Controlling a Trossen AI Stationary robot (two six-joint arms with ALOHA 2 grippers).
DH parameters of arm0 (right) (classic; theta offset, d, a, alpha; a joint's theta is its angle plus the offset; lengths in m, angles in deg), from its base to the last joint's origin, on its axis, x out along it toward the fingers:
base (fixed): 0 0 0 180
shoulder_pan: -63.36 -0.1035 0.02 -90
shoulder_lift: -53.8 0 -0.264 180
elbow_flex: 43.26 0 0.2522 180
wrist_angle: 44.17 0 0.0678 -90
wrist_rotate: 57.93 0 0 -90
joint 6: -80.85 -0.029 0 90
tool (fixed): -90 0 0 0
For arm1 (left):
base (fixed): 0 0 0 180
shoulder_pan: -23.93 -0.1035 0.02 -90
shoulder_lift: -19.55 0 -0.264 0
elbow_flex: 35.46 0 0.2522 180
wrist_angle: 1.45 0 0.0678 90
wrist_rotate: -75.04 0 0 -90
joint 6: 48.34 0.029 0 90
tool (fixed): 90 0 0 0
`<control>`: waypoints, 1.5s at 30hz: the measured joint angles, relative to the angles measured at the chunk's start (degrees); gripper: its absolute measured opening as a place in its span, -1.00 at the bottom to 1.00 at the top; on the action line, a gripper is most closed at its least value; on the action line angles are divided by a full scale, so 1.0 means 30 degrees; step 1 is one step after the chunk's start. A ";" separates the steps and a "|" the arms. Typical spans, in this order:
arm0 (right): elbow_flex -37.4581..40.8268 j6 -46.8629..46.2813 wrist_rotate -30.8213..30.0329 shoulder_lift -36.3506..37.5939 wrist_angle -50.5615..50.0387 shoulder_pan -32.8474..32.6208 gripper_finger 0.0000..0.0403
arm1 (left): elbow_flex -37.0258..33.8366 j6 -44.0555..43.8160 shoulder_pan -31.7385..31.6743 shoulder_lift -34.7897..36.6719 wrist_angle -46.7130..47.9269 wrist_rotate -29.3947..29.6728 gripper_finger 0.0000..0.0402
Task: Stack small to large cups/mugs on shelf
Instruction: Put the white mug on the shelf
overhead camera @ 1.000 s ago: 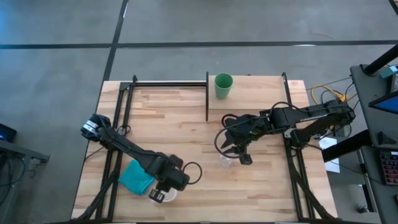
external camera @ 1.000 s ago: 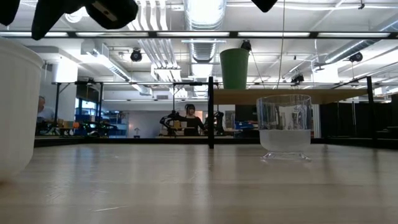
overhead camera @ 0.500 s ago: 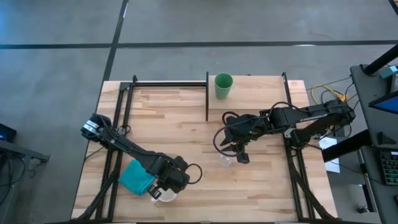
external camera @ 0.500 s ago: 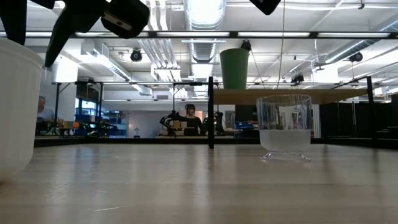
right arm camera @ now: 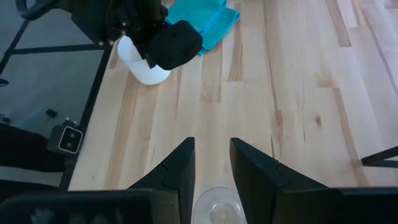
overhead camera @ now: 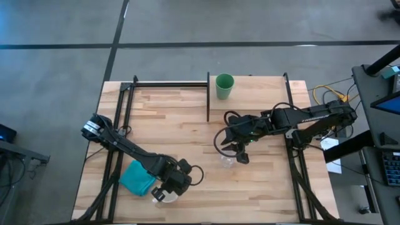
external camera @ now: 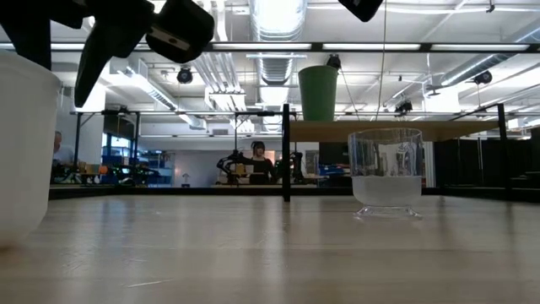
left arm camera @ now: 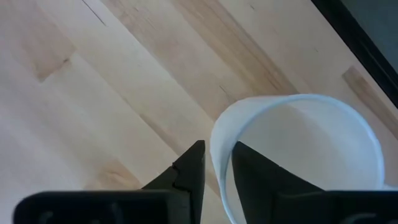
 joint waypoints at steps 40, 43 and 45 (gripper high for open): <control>0.0743 -0.8784 -0.7380 -0.3824 0.1646 -0.0295 -0.55 | 0.1304 -1.9236 -1.0112 0.1183 0.2334 0.3402 -1.00; 0.0743 -0.8779 -0.6963 -0.4792 0.2764 -0.0403 -0.55 | 0.1318 -1.9936 -1.0150 0.1727 0.2433 0.3606 -1.00; 0.0743 -0.8772 -0.6763 -0.5216 0.3457 -0.0466 -0.56 | 0.1283 -2.0013 -1.0181 0.2136 0.2476 0.3621 -1.00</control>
